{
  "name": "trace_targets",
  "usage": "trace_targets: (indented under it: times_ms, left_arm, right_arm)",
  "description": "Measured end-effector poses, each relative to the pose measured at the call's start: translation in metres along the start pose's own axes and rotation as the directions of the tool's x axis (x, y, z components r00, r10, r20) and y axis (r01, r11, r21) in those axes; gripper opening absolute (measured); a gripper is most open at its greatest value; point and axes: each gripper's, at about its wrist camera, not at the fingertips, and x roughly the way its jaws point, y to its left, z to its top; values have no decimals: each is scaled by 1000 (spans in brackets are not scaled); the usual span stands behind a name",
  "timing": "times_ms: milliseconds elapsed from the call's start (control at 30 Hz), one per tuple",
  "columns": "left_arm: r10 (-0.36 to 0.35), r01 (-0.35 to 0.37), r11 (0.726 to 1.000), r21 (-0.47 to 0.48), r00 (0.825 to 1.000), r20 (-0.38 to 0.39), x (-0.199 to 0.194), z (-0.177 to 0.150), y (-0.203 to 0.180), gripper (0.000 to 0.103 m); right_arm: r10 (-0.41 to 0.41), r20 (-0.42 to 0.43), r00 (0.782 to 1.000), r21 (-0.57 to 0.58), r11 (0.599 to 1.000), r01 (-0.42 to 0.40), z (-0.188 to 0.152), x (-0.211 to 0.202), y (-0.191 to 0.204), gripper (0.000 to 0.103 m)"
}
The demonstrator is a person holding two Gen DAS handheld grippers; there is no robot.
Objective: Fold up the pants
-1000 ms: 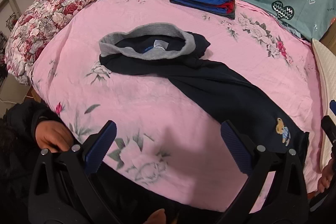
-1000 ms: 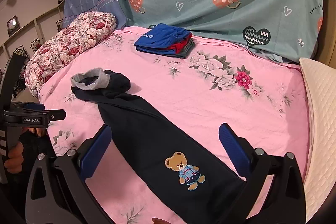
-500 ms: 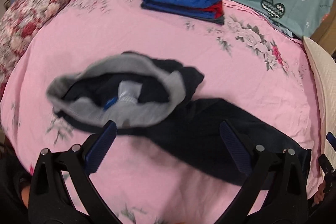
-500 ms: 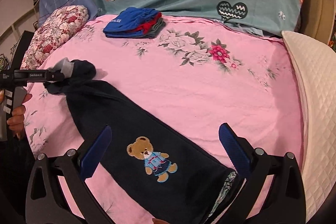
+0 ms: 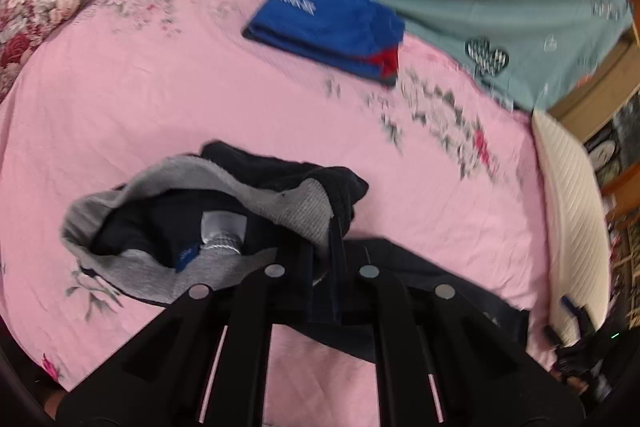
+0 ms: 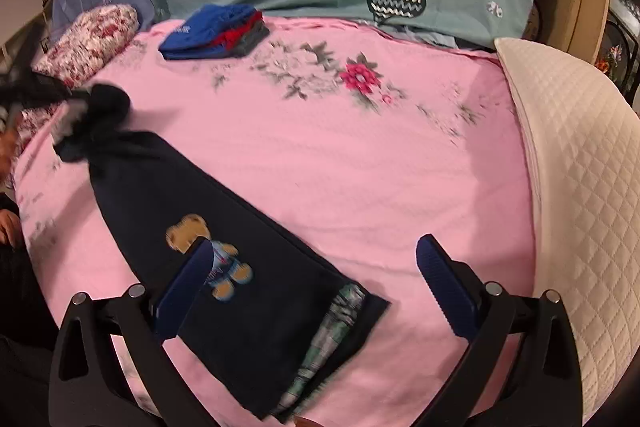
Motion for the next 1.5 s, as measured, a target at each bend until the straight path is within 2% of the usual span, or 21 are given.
trace_targets:
  times_ms: [33, 133, 200, 333, 400, 500, 633, 767, 933, 1000, 1033, 1100, 1167, 1200, 1267, 1367, 1433, 1467, 1500]
  left_arm:
    - [13, -12, 1000, -14, 1000, 25, -12, 5, 5, 6]
    - [33, -29, 998, -53, 996, 88, -43, 13, 16, 6]
    - [52, -45, 996, -76, 993, 104, -57, 16, 24, 6]
    - [84, -67, 989, -129, 988, 126, -81, 17, 44, 6]
    - [98, -79, 987, -142, 987, 131, -87, 17, 49, 6]
    - [130, -112, 984, -142, 983, 126, -92, 14, 53, 6]
    - [157, -136, 977, -165, 980, 121, -97, 12, 62, 6]
    - [161, -126, 965, -228, 977, 143, -110, 12, 77, 6]
    - [192, -154, 963, -219, 968, 162, -125, 18, 75, 6]
    - [205, -167, 961, -222, 966, 159, -128, 22, 78, 7]
    - [208, -170, 959, -228, 966, 156, -128, 24, 81, 7]
    - [211, -171, 956, -240, 966, 150, -126, 26, 87, 7]
    - [213, -171, 952, -254, 966, 146, -124, 27, 92, 7]
    - [215, -173, 950, -258, 966, 145, -123, 27, 94, 7]
    - [218, -175, 949, -264, 965, 144, -122, 27, 96, 7]
    - [215, -173, 948, -266, 967, 138, -119, 27, 96, 7]
    - [215, -175, 950, -260, 967, 134, -116, 28, 94, 7]
    - [218, -179, 950, -257, 967, 134, -116, 28, 93, 7]
    - [220, -180, 949, -257, 966, 135, -115, 29, 92, 7]
  right_arm:
    - [-1, -14, 1000, 9, 1000, 1, -4, 2, -5, 93]
    - [39, -57, 998, 96, 995, -34, -14, 7, -22, 90]
    - [52, -75, 996, 140, 989, -42, -19, 10, -31, 89]
    - [104, -102, 989, 184, 979, -84, -20, 21, -35, 75]
    - [135, -118, 984, 191, 975, -111, -20, 28, -32, 71]
    - [143, -163, 976, 169, 979, -115, -23, 44, -26, 56]
    - [157, -231, 960, 172, 978, -119, -32, 61, -26, 13]
    - [192, -176, 965, 176, 971, -161, -25, 43, -33, 10]
    - [266, -90, 960, 154, 956, -250, -6, 2, -34, 10]
    - [318, -102, 943, 60, 948, -313, -6, -22, -20, 10]
    - [369, -143, 919, 13, 929, -371, -11, -31, -11, 10]
    - [448, -284, 848, -57, 875, -482, -30, -40, 5, 10]
    - [463, -372, 804, -63, 852, -520, -46, -45, 7, 10]
    - [448, -370, 814, -58, 863, -502, -49, -47, 2, 10]
    - [404, -329, 853, -8, 902, -431, -47, -46, -19, 10]
    - [278, -228, 933, 77, 961, -267, -35, -34, -58, 15]
    - [196, -209, 958, 117, 978, -175, -33, -14, -77, 19]
    - [178, -207, 962, 142, 978, -151, -32, -1, -84, 19]
    - [193, -218, 957, 185, 971, -154, -33, 16, -91, 19]
